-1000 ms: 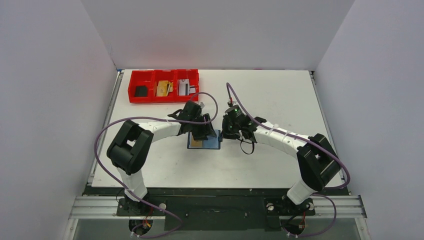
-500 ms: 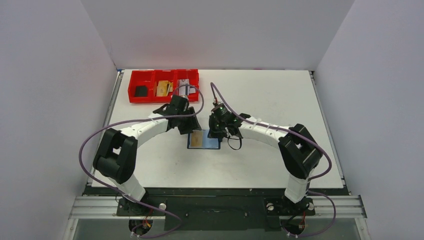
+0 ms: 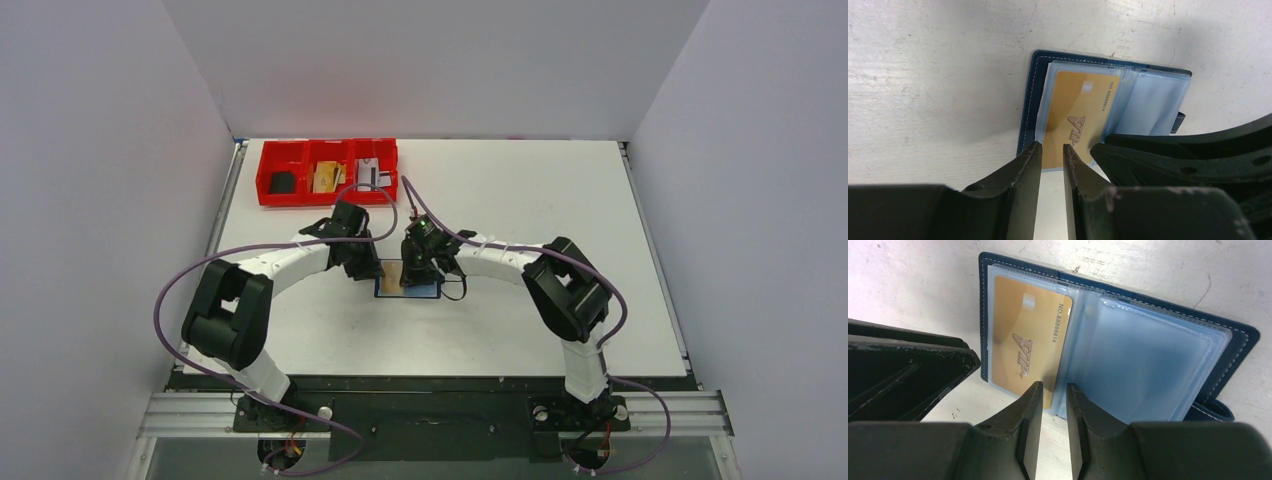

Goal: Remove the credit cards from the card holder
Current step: Remove the credit card from the card holder.

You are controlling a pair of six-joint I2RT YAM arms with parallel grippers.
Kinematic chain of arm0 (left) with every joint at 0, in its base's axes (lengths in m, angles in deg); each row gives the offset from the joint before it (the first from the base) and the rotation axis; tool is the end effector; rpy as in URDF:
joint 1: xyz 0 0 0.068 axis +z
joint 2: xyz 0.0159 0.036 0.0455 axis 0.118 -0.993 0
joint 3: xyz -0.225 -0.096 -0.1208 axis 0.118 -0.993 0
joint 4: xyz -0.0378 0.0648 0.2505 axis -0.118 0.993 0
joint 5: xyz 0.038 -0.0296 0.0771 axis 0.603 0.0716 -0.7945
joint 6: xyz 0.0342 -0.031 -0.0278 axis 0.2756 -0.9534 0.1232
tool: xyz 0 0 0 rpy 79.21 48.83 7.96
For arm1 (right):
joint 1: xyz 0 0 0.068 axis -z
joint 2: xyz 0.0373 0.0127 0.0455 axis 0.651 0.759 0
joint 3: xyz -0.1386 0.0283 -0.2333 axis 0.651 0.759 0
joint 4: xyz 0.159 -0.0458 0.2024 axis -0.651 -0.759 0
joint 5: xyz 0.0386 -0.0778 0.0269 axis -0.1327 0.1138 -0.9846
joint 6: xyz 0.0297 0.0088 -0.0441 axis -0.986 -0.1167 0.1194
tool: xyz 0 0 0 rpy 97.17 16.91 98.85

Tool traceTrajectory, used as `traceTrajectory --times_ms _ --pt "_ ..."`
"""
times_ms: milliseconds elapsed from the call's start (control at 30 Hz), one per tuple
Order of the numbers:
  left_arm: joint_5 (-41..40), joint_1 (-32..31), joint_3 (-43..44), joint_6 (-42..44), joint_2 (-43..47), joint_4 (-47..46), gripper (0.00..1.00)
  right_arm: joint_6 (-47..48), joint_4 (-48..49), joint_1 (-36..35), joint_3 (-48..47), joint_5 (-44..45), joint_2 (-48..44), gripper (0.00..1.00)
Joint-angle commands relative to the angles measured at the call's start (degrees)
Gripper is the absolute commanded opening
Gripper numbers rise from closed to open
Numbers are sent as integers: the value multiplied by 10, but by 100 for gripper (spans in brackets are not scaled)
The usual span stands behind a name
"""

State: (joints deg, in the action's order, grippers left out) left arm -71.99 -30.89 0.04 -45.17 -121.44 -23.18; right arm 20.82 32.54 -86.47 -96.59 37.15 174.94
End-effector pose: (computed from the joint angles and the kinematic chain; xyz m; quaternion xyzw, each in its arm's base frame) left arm 0.2924 -0.1351 0.1763 -0.1309 0.9575 -0.1807 0.1828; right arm 0.2829 0.3001 0.1600 -0.0341 0.9522 0.2651 0.1477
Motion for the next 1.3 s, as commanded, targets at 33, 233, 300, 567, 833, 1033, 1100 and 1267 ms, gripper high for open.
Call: traceTrajectory --times_ms 33,233,300,567,833,1033,1100,1267 --pt "2 0 4 5 4 -31 20 -13 38 5 -4 -10 2 22" --pt "-3 -9 15 11 -24 -37 19 -18 63 22 28 -26 -5 22" --pt "-7 -14 19 11 -32 -38 19 -20 76 28 49 -34 -9 24" --pt "-19 -28 26 7 -52 -32 14 -62 186 59 126 -91 -11 38" --pt "-22 -46 35 4 -63 -32 11 -113 271 80 169 -137 0 39" --pt "-23 -64 47 -7 -81 -36 9 -139 315 93 194 -156 3 39" --pt "-23 -65 45 -13 -87 -36 6 -151 337 100 203 -164 2 39" --pt "-22 -64 38 -41 -104 -36 0 -186 400 115 233 -191 3 40"
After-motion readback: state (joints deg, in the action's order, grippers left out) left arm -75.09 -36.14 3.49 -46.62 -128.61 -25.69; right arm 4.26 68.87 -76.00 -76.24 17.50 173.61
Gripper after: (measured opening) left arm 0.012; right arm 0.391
